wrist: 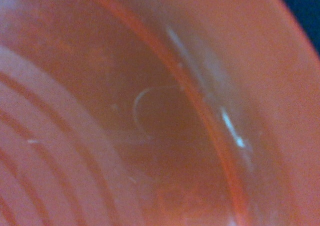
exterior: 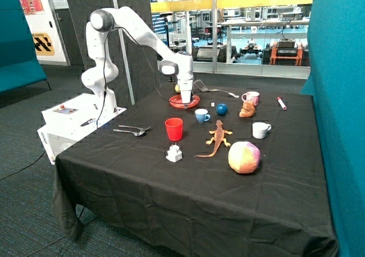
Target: Set the table
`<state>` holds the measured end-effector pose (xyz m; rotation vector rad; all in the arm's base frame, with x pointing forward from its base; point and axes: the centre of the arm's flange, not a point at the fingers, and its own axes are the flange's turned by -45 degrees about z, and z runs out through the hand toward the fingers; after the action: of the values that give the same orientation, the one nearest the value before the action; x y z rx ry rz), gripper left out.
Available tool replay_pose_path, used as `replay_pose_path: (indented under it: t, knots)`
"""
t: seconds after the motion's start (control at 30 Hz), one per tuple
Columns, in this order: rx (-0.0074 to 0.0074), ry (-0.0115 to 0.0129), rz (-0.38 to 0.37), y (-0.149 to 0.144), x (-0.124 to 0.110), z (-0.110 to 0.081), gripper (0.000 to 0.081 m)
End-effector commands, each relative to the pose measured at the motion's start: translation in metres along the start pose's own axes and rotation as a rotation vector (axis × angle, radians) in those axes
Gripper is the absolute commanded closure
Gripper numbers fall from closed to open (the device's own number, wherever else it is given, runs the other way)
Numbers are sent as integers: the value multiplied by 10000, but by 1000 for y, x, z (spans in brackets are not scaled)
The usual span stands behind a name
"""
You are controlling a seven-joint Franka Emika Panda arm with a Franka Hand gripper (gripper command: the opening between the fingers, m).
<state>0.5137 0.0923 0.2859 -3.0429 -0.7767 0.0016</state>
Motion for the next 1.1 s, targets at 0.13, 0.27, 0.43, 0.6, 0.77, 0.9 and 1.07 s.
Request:
replay_pose_path:
  t: [0.13, 0.27, 0.43, 0.6, 0.77, 0.9, 1.07]
  knots:
    - [-14, 7, 58, -2, -10, 5, 369]
    - [-14, 7, 63, -2, -9, 6, 392]
    - [-14, 7, 84, -2, -8, 8, 400]
    - [-14, 7, 208, -1, -7, 12, 408]
    - [-14, 7, 270, -1, -5, 14, 412]
    - [-14, 7, 271, -1, -4, 13, 447]
    - [-14, 7, 292, -2, -5, 14, 549]
